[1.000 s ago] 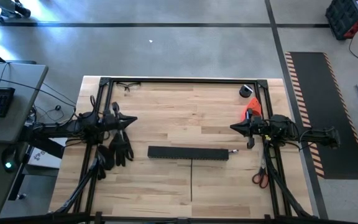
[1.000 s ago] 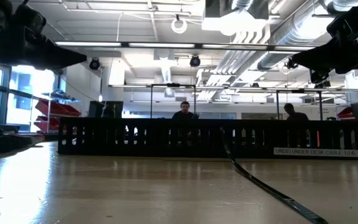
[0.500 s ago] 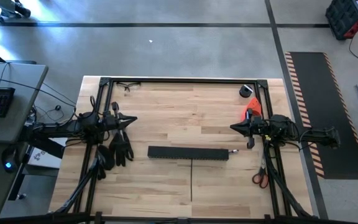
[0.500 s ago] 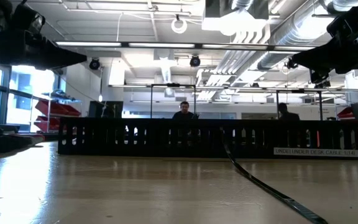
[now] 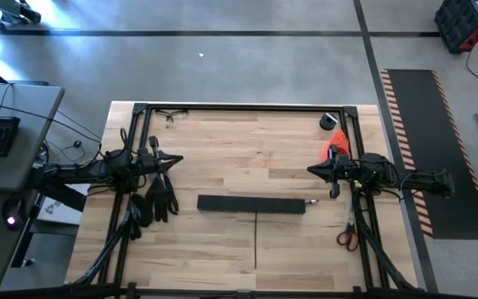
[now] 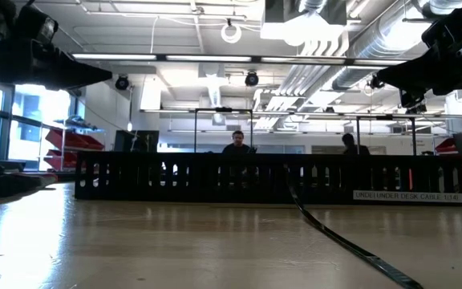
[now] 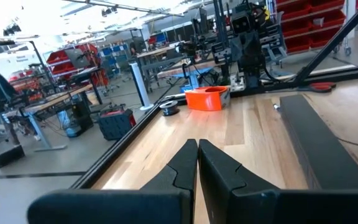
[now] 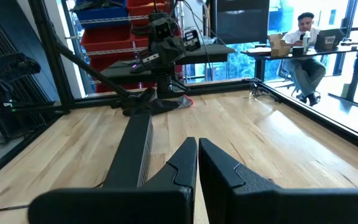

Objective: Ziptie cables
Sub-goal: Return to Home Position

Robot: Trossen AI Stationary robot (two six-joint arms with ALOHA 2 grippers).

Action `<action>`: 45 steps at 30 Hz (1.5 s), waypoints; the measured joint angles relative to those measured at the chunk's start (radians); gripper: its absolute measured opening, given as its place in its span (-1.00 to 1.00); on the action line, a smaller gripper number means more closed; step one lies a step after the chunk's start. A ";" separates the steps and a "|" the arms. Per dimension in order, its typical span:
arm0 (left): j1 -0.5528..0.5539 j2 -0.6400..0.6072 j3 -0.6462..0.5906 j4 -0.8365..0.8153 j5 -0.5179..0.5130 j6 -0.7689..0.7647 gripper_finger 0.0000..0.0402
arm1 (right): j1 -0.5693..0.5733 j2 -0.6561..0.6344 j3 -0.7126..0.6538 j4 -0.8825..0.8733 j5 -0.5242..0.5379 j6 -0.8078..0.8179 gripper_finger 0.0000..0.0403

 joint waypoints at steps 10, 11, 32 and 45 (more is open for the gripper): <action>0.000 0.000 0.000 0.000 -0.008 0.022 -1.00 | 0.000 0.000 0.000 0.000 0.000 0.000 -1.00; -0.001 0.000 0.000 0.000 -0.010 -0.018 -1.00 | 0.000 0.000 0.000 0.000 0.000 0.000 -1.00; -0.022 -0.029 0.000 -0.032 0.233 -0.299 -1.00 | 0.000 0.000 0.000 0.000 0.000 0.000 -1.00; -0.022 -0.028 0.000 -0.036 0.231 -0.298 -1.00 | 0.000 0.000 0.000 0.000 0.000 0.000 -1.00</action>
